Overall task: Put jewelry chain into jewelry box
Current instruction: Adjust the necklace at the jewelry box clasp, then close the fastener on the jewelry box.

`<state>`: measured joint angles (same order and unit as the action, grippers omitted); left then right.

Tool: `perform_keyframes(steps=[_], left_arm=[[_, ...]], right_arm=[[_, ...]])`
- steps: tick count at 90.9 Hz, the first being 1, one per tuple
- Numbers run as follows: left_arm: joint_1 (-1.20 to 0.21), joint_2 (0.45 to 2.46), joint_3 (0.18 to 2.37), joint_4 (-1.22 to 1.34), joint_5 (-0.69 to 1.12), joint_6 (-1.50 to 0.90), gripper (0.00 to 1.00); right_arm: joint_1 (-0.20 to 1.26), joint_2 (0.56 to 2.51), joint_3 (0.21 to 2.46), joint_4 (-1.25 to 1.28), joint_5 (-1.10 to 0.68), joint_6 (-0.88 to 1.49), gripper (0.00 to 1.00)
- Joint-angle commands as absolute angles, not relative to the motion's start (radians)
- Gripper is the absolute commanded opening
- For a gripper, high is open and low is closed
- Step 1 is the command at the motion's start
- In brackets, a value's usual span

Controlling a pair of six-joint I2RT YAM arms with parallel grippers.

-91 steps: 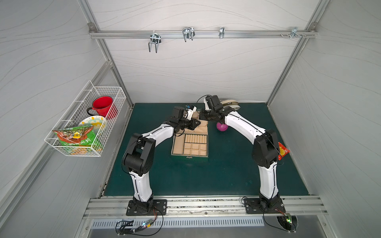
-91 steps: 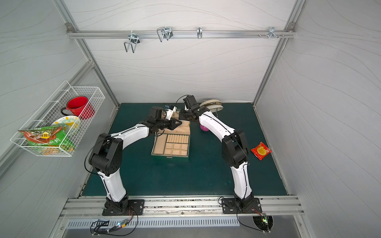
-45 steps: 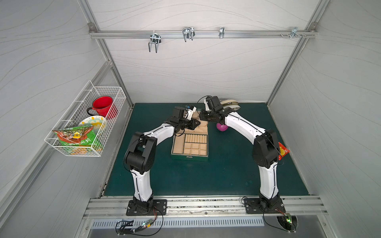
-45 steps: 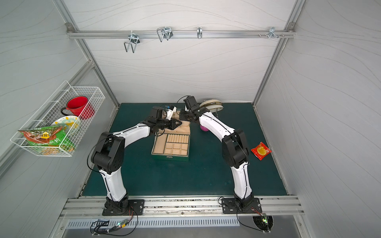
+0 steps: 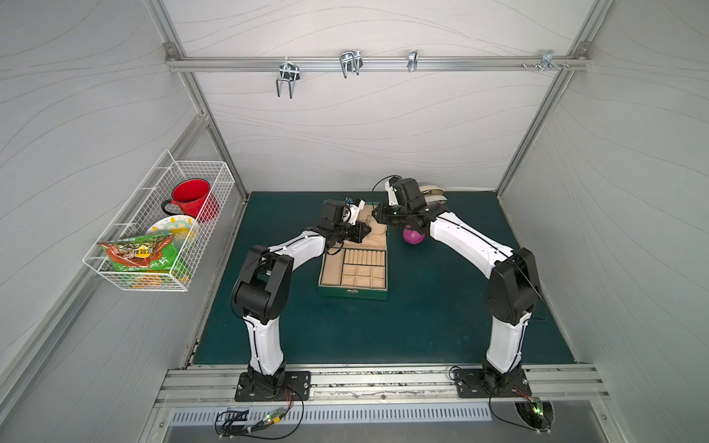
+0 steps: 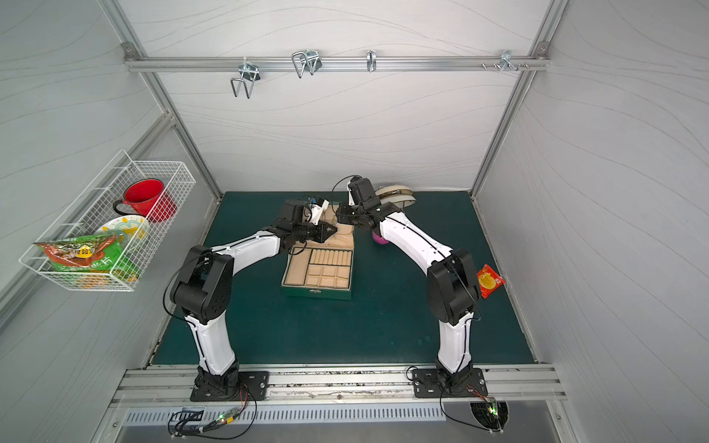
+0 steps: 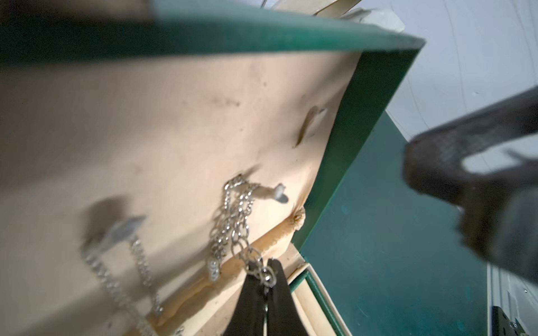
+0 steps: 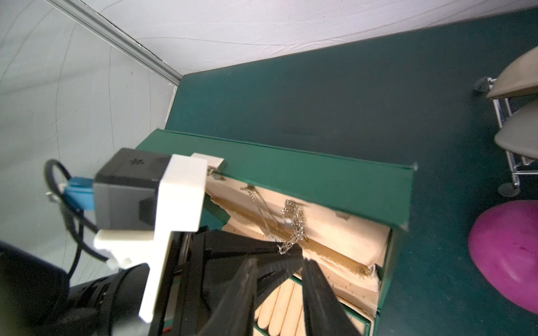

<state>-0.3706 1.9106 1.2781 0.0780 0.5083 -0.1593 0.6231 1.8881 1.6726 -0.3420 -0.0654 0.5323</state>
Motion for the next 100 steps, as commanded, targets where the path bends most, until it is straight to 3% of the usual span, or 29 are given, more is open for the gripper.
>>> perform_keyframes(steps=[1,11,23,41,48,74,82,100], left_arm=[[-0.386,1.934,1.255,0.038,0.474,-0.143,0.01],[-0.396,1.923,1.249,0.04,0.476,-0.135,0.08],[-0.397,1.863,1.216,0.065,0.478,-0.141,0.29],[-0.397,1.752,1.146,0.081,0.497,-0.149,0.48],[-0.397,1.7,1.104,0.095,0.512,-0.169,0.55],[-0.305,1.357,0.888,0.059,0.46,-0.226,0.7],[-0.231,1.277,0.795,0.051,0.413,-0.286,0.82],[-0.138,1.22,0.626,0.086,0.425,-0.39,0.91]], right_arm=[[0.617,1.824,1.632,-0.295,-0.066,0.53,0.35],[0.618,1.794,1.614,-0.291,-0.069,0.496,0.39],[0.617,1.747,1.599,-0.301,-0.099,0.314,0.48],[0.607,1.647,1.567,-0.335,-0.058,-0.026,0.87],[0.595,1.669,1.615,-0.39,-0.091,-0.179,0.98],[0.578,1.853,1.799,-0.527,-0.227,-0.692,0.99],[0.577,1.92,1.872,-0.563,-0.23,-0.77,0.99],[0.576,2.051,2.001,-0.593,-0.186,-0.872,0.99]])
